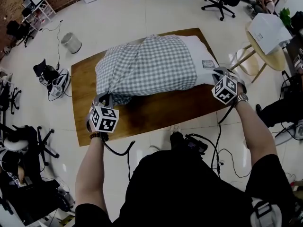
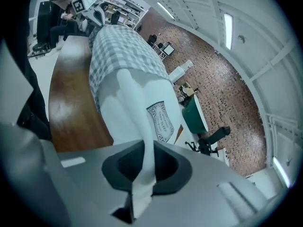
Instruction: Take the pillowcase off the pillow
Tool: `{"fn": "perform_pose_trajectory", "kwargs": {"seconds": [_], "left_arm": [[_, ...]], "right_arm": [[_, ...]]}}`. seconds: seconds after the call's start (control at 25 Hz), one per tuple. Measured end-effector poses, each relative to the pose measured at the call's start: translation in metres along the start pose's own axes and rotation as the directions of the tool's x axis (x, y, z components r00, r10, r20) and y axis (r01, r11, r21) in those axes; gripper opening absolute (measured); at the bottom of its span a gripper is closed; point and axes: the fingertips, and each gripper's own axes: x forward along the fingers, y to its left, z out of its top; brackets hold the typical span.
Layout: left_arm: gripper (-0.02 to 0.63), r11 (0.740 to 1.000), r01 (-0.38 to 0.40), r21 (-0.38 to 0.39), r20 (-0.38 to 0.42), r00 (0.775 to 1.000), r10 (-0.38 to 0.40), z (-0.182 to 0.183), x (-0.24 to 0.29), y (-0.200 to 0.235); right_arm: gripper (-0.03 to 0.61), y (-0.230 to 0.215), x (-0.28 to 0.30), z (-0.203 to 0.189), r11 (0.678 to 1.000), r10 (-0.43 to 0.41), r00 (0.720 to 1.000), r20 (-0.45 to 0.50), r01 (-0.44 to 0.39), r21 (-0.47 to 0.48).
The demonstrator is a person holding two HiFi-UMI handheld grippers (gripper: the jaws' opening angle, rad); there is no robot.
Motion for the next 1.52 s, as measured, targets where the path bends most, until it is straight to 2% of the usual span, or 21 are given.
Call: {"fn": "perform_pose_trajectory", "kwargs": {"seconds": [0.08, 0.16, 0.32, 0.48, 0.64, 0.72, 0.88, 1.12, 1.32, 1.52], "left_arm": [[0.008, 0.999, 0.025, 0.025, 0.020, 0.999, -0.026, 0.001, -0.001, -0.009], [0.008, 0.996, 0.075, 0.054, 0.078, 0.994, -0.079, 0.008, -0.008, -0.018], [0.027, 0.983, 0.176, 0.050, 0.188, 0.965, -0.183, 0.030, -0.025, -0.025], [0.059, 0.975, 0.203, 0.086, 0.246, 0.944, -0.218, 0.046, -0.039, -0.026], [0.054, 0.976, 0.204, 0.075, 0.344, 0.914, -0.217, 0.077, -0.062, -0.018], [0.054, 0.978, 0.200, 0.068, 0.359, 0.909, -0.211, 0.091, -0.067, -0.008], [0.054, 0.977, 0.199, 0.073, 0.352, 0.912, -0.212, 0.118, -0.068, 0.005], [0.057, 0.967, 0.238, 0.094, 0.333, 0.908, -0.256, 0.166, -0.055, 0.000], [0.067, 0.957, 0.282, 0.068, 0.318, 0.903, -0.289, 0.206, -0.036, 0.011], [0.114, 0.945, 0.327, 0.014, 0.302, 0.899, -0.315, 0.236, -0.007, 0.021]], "right_arm": [[0.042, 0.011, -0.002, 0.005, 0.999, 0.040, 0.999, 0.019, -0.040, 0.013], [0.111, 0.021, -0.007, 0.012, 0.995, 0.094, 0.994, 0.049, -0.095, 0.019], [0.215, 0.030, -0.029, 0.020, 0.955, 0.262, 0.957, 0.125, -0.276, 0.109], [0.227, 0.030, -0.057, 0.024, 0.920, 0.357, 0.925, 0.128, -0.372, 0.121], [0.227, 0.015, -0.076, 0.031, 0.918, 0.364, 0.921, 0.135, -0.380, 0.114], [0.227, 0.005, -0.080, 0.038, 0.921, 0.354, 0.924, 0.146, -0.372, 0.117], [0.227, -0.014, -0.079, 0.058, 0.923, 0.337, 0.920, 0.198, -0.365, 0.123], [0.227, -0.031, -0.065, 0.068, 0.903, 0.374, 0.900, 0.223, -0.408, 0.132], [0.227, -0.051, -0.045, 0.087, 0.900, 0.395, 0.894, 0.212, -0.422, 0.106], [0.229, -0.067, -0.022, 0.103, 0.896, 0.410, 0.886, 0.215, -0.435, 0.085]]}}
